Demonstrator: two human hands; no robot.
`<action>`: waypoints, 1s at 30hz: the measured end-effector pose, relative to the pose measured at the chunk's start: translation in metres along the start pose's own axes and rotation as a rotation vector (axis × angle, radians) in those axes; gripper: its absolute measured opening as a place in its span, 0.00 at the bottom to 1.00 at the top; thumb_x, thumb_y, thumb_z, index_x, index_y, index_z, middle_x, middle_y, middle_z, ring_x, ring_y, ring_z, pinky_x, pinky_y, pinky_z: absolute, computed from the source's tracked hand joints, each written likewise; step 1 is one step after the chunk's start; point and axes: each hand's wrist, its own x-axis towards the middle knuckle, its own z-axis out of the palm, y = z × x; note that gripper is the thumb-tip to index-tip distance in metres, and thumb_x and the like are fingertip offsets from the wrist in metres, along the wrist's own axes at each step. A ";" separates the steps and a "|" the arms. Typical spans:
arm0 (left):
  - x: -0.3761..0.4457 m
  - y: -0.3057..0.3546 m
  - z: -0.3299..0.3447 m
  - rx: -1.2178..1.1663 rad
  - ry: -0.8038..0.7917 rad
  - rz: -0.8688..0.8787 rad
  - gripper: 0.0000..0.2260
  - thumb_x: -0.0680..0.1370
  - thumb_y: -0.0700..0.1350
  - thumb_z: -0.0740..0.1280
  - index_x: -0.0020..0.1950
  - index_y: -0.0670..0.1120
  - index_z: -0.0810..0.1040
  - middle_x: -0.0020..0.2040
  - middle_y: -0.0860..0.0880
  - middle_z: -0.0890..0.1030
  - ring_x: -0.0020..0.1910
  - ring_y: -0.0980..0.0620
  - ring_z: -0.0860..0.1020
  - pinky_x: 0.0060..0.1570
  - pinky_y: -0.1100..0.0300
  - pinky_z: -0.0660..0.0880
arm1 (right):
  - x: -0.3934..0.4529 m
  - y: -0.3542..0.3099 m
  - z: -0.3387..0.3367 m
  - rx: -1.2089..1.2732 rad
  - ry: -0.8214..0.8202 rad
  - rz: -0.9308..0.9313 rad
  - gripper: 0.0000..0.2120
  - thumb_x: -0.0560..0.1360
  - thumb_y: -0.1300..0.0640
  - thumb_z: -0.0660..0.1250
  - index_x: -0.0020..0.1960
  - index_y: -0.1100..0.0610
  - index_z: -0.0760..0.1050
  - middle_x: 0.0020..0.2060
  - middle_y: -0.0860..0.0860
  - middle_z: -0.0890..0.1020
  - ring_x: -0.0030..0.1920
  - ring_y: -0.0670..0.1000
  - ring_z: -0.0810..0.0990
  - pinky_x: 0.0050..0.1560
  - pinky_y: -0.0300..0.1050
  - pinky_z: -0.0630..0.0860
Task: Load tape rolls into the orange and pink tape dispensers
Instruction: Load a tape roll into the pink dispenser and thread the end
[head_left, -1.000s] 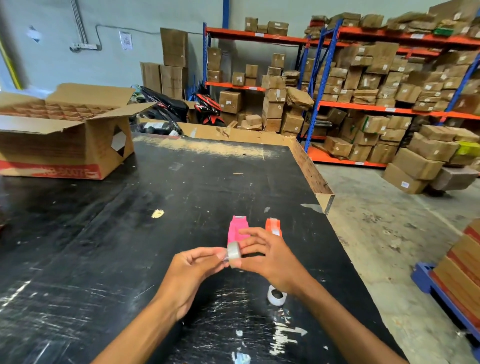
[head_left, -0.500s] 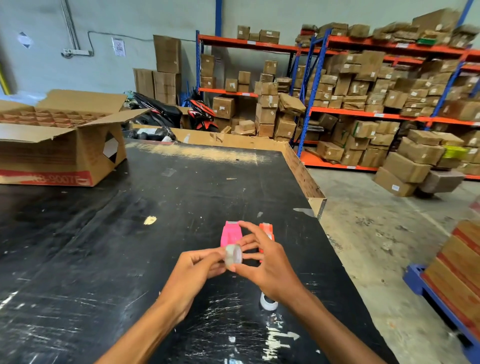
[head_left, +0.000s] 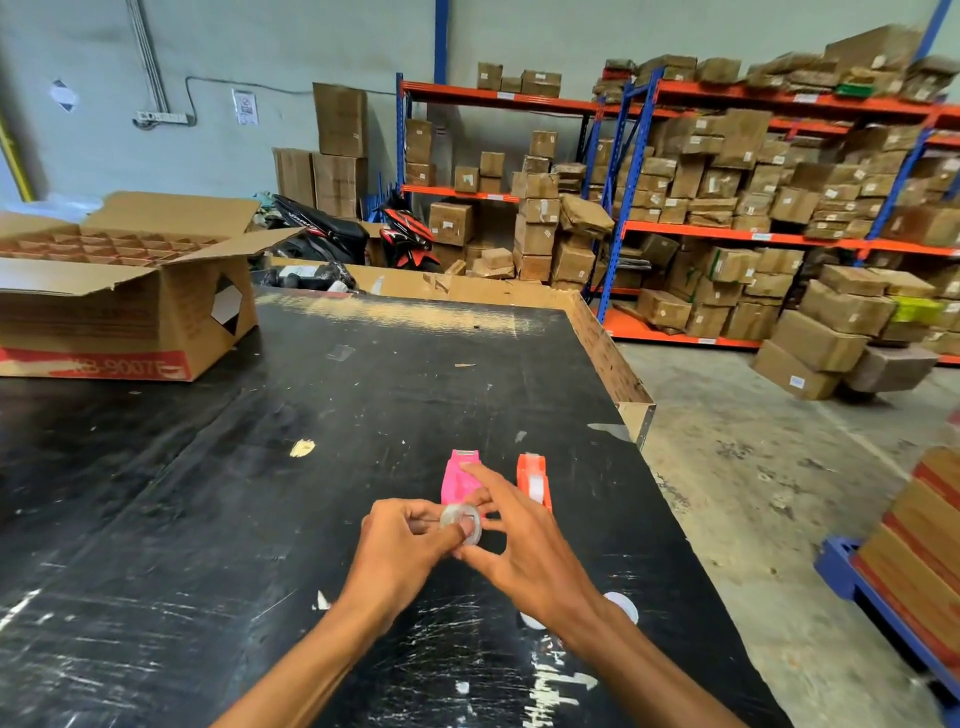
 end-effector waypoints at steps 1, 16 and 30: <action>0.001 0.001 0.000 -0.036 -0.028 -0.026 0.04 0.70 0.46 0.75 0.41 0.46 0.87 0.36 0.46 0.88 0.38 0.53 0.85 0.40 0.63 0.80 | 0.000 0.001 -0.001 0.045 0.017 0.019 0.31 0.70 0.56 0.73 0.67 0.39 0.65 0.53 0.42 0.77 0.54 0.41 0.79 0.57 0.40 0.79; 0.008 0.001 0.003 -0.621 -0.101 -0.243 0.13 0.78 0.42 0.64 0.53 0.34 0.82 0.48 0.35 0.85 0.48 0.44 0.82 0.46 0.62 0.82 | 0.003 -0.006 0.006 0.317 0.170 0.061 0.15 0.71 0.62 0.73 0.50 0.42 0.82 0.48 0.35 0.83 0.53 0.39 0.81 0.52 0.31 0.76; 0.026 0.001 0.011 -0.461 -0.056 -0.069 0.15 0.80 0.42 0.62 0.43 0.39 0.86 0.45 0.41 0.87 0.48 0.47 0.85 0.46 0.64 0.80 | 0.023 -0.001 0.012 0.227 0.200 0.140 0.08 0.74 0.58 0.70 0.51 0.51 0.84 0.50 0.49 0.82 0.48 0.46 0.82 0.51 0.47 0.81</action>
